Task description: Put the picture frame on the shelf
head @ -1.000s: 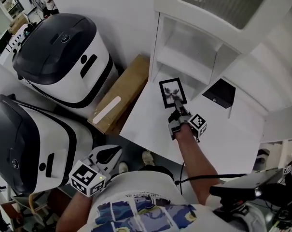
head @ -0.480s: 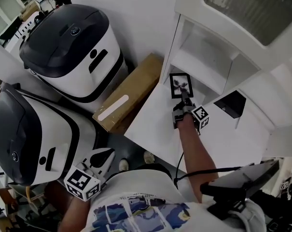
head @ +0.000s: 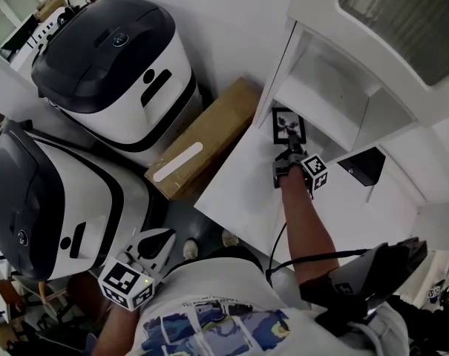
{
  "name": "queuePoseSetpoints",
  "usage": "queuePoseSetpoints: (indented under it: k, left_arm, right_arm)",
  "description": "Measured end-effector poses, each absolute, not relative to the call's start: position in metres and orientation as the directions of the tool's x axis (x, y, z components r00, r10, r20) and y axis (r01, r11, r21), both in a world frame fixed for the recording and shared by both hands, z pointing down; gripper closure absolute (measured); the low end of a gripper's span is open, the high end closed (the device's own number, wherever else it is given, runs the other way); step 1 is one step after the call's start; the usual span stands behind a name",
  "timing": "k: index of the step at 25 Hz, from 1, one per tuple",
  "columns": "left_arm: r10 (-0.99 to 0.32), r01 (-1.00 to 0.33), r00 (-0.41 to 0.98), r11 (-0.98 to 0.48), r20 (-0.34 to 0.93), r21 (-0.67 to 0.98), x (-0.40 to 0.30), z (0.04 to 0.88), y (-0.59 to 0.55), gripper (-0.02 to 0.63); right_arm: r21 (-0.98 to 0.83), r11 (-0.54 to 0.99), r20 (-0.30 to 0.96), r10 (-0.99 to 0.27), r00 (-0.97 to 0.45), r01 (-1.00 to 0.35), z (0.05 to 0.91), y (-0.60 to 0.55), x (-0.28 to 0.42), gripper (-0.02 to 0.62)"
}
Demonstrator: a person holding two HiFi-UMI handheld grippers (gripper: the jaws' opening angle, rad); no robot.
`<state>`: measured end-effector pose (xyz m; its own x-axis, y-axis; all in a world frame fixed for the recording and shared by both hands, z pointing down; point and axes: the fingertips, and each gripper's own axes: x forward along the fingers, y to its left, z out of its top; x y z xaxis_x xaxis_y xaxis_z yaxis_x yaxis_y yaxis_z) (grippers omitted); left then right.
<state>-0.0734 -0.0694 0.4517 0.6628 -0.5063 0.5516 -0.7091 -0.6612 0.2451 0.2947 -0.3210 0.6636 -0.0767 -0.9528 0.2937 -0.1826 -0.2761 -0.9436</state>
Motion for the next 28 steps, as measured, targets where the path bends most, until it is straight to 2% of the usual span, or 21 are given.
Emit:
queuePoseSetpoints:
  k: [19, 28]
  left_arm:
    - [-0.53, -0.746, 0.63, -0.617, 0.568, 0.251, -0.087, 0.457, -0.066, 0.594]
    - [-0.548, -0.766, 0.608, -0.596, 0.575, 0.241, -0.093, 0.456, -0.061, 0.594]
  right_arm:
    - [-0.824, -0.404, 0.446, -0.895, -0.015, -0.397, 0.685, -0.34, 0.306, 0.506]
    - [-0.719, -0.425, 0.504, -0.864, 0.009, -0.551, 0.687, -0.344, 0.311, 0.465]
